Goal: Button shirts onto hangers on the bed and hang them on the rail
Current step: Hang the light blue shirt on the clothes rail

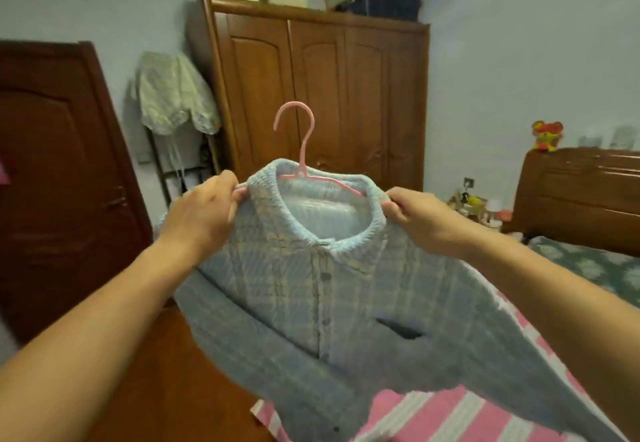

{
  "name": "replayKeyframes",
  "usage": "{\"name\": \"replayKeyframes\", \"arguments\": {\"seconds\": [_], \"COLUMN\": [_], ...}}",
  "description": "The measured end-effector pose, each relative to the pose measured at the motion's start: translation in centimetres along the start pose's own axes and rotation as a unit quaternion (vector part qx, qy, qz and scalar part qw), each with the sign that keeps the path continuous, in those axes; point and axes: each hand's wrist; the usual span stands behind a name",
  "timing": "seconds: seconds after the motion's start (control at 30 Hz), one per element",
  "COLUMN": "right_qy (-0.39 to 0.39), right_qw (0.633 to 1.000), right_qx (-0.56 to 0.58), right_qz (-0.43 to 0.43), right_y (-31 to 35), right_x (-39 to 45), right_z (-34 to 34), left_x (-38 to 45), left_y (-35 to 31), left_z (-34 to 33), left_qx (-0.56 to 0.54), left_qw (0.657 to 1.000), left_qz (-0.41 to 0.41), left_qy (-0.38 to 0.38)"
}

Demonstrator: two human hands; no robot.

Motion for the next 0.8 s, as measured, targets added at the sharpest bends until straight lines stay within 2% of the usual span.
{"name": "replayKeyframes", "arguments": {"seconds": [0.13,0.17,0.27,0.33,0.47,0.53,0.6,0.67,0.73,0.8], "right_qy": [-0.170,-0.182,-0.116,-0.085,-0.055,-0.021,0.024,0.094,0.179,0.211], "right_qw": [0.979,0.972,0.968,0.969,0.974,0.967,0.957,0.948,0.937,0.942], "right_qx": [-0.061,-0.079,-0.084,-0.054,0.072,0.136,0.210,0.265,0.268,0.204], "right_qz": [0.091,0.124,0.204,0.228,0.206,0.214,0.199,0.148,0.134,0.163], "right_y": [6.9,8.3,11.3,12.3,14.2,15.8,17.0,16.7,16.3,16.9], "right_x": [5.8,6.7,8.4,9.8,13.6,14.9,16.2,17.0,17.6,18.3], "right_z": [-5.0,-6.6,-13.3,-16.9,-21.9,-25.1,-28.6,-32.8,-37.4,-41.7], "left_x": [-3.2,-4.6,-8.7,-10.5,-10.4,-10.8,-11.9,-13.2,-14.3,-15.6], "left_y": [8.8,11.2,18.7,22.1,25.0,26.8,28.8,30.8,32.2,33.7], "left_z": [1.2,1.2,0.7,0.9,4.0,5.6,7.2,8.9,10.1,10.4], "left_qx": [-0.007,-0.003,0.030,0.042,0.039,0.102,0.192,0.245,0.281,0.323], "left_qw": [0.997,0.997,0.982,0.976,0.981,0.982,0.977,0.965,0.955,0.943], "left_qz": [0.052,0.068,0.184,0.211,0.177,0.136,0.093,0.086,0.092,0.082], "left_qy": [-0.056,-0.048,0.020,0.045,0.067,0.079,0.017,-0.026,-0.028,-0.006]}}
Point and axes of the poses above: each hand's wrist, its own x-axis towards the middle knuckle, its own z-axis out of the back of the hand, y = z × x, and after that the axes turned 9 degrees about -y, right-handed
